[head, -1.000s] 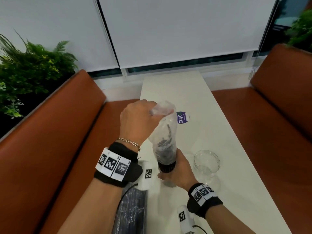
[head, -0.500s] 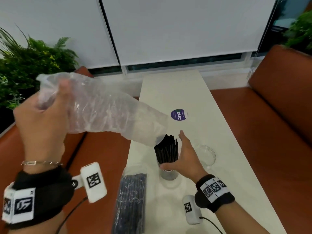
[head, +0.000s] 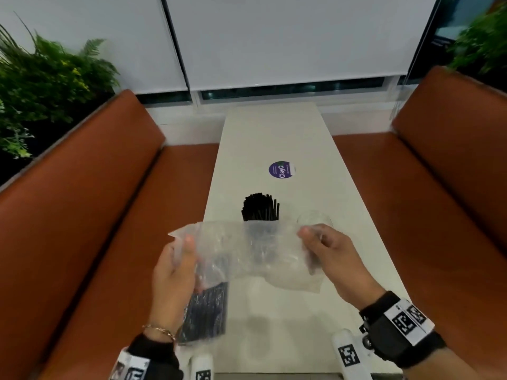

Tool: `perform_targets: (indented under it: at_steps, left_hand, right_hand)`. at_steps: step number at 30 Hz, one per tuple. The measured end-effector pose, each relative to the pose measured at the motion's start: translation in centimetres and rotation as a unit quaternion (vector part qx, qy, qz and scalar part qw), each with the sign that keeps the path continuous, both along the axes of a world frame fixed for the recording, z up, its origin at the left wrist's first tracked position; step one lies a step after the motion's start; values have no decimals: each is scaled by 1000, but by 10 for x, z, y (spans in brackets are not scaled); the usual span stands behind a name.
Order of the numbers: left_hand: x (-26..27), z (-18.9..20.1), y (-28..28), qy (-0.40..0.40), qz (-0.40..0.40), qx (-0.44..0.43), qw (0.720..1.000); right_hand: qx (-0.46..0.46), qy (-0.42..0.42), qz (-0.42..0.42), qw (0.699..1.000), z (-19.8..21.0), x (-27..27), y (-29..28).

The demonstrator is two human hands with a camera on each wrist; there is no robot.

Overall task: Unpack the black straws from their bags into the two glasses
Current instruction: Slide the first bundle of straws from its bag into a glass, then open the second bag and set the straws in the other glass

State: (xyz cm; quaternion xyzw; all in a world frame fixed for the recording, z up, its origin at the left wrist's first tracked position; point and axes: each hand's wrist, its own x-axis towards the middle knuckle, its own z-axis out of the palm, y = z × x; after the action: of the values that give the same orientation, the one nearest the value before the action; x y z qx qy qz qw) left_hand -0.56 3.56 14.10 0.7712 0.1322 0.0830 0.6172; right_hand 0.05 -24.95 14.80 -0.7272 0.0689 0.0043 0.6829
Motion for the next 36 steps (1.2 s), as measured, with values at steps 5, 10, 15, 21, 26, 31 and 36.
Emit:
perform_targets:
  at_steps: [5,10,15,21,26,31,36]
  left_hand:
    - [-14,-54,-13,8,66,135,989]
    - [-27,-86,-29,14,48,252,966]
    - [-42,-129,-44,135,-9,365,921]
    - [-38,-135,-18,130,43,402,905]
    - [-7,-143,27,281,45,356,890]
    - [12,-148,36,364,30,256,895]
    - [2,-135,38,325,54,157,931]
  right_hand:
    - [-105,10,-93,990,-41,-38,-32]
    - [-237,37,-102,965,-86,-70,-78]
    - [-283,119,-69,949,-128,-71,-114]
    - [-314,180,-50,931,-165,-56,-127]
    - [-316,213,-42,924,-169,-57,-129]
    - [-382,170,-57,907,-175,-64,-126]
    - [-410,110,-68,903,-161,-72,-117]
